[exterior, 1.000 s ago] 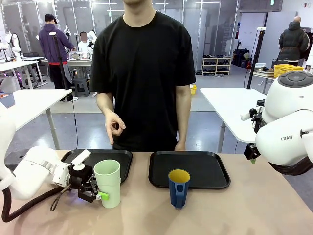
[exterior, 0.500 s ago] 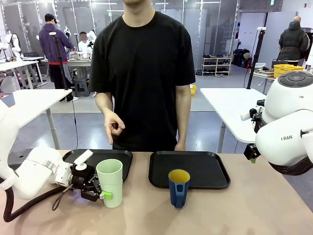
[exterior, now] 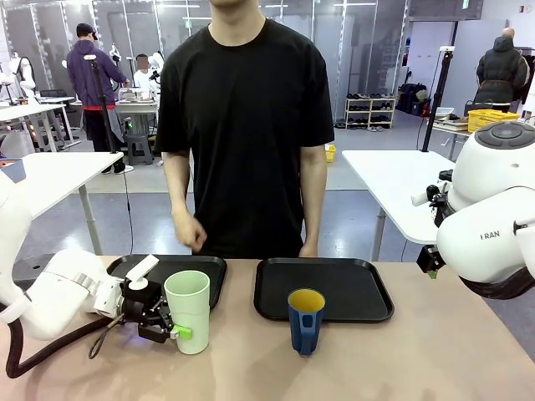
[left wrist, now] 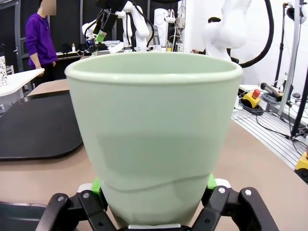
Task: Sort and store the cups by type.
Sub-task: Pick up the Reusable plastic cup.
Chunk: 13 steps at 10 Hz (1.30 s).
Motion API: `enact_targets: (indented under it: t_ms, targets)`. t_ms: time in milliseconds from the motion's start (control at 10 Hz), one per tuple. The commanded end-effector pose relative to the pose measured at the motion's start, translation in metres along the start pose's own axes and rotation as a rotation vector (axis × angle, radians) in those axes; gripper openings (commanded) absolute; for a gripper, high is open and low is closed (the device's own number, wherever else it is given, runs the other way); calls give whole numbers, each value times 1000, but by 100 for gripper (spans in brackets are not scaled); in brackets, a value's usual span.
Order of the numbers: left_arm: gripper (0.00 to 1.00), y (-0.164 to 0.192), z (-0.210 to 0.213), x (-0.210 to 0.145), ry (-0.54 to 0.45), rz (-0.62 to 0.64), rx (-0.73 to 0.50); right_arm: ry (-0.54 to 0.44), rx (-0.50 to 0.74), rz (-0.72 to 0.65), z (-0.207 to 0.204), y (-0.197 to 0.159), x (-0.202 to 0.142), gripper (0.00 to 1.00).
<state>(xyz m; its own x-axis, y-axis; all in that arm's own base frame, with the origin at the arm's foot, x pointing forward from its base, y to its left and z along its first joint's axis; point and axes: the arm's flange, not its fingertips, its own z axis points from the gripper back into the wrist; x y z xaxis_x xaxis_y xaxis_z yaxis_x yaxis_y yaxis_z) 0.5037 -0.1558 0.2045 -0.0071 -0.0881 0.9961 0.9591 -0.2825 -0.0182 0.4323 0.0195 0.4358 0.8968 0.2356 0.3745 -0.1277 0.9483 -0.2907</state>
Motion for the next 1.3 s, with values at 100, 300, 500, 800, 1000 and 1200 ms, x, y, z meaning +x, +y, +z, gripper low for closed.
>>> enact_targets:
  t_ms: [100,300,500,800,1000,1200]
  targets:
    - [41,-35,27,41,-19,-35,19,0,-1,0,-1,0,0,100]
    - [41,-55,52,56,-10,-19,54,0,-1,0,-1,0,0,100]
    - [41,-73,75,70,-7,-47,104,0,-1,0,-1,0,0,100]
    - [41,-79,86,75,-11,-70,111,0,-1,0,-1,0,0,100]
    - [41,-72,87,70,1,-46,122,0,-1,0,-1,0,0,100]
    - [41,-72,87,70,1,-46,122,0,-1,0,-1,0,0,100]
